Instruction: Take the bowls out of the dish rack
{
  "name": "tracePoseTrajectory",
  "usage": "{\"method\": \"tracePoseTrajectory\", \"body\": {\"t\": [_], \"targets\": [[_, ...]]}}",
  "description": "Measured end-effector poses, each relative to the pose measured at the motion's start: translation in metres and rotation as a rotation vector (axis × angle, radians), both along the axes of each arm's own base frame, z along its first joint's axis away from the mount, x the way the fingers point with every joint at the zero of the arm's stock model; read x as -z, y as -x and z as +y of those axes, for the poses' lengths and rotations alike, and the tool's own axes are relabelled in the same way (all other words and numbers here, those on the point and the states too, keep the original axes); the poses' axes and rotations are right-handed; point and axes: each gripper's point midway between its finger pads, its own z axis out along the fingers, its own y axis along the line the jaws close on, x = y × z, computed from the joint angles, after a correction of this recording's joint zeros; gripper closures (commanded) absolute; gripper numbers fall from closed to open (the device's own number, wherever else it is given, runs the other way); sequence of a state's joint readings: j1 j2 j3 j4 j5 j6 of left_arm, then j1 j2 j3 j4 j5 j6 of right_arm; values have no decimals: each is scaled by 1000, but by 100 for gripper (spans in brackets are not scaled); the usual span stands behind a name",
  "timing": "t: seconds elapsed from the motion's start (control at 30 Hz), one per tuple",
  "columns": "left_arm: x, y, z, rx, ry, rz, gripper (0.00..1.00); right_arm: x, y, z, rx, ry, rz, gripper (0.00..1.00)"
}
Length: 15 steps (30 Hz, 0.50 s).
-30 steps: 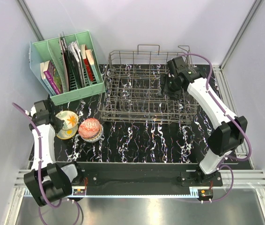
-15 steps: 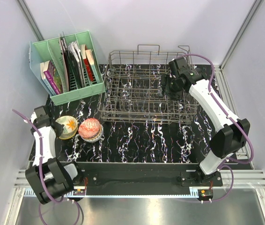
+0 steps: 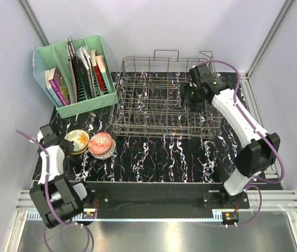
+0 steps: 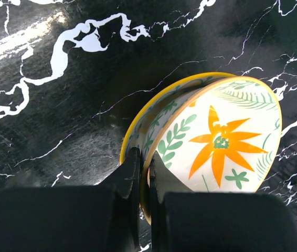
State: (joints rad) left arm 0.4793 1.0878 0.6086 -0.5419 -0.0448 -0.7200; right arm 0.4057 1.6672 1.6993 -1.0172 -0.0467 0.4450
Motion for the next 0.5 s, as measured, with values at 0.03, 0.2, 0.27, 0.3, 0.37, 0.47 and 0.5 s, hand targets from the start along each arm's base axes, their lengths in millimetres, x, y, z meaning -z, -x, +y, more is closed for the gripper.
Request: {"method": "tracePoseTrajectory", "body": {"t": [0.03,0.2,0.27,0.3,0.37,0.47,0.5], "targets": [[0,0,0,0,0,-3,92,0,0,0,0,0,0,31],[2,-1,-1,-7,4,-10,70,0,0,0,0,-1,0,31],[2,-1,-1,-10,6,-14,60,0,0,0,-1,-1,0,31],[1,-2,-1,-9,6,-21,57,0,0,0,-1,-1,1,31],[-1,-4,-1,-3,4,-32,53,0,1,1,-4,-5,2,31],[-3,-3,-2,-2,0,-34,51,0,1,2,-8,-11,4,31],[-4,-2,-2,-1,2,-32,51,0,1,3,-10,-14,6,31]]}}
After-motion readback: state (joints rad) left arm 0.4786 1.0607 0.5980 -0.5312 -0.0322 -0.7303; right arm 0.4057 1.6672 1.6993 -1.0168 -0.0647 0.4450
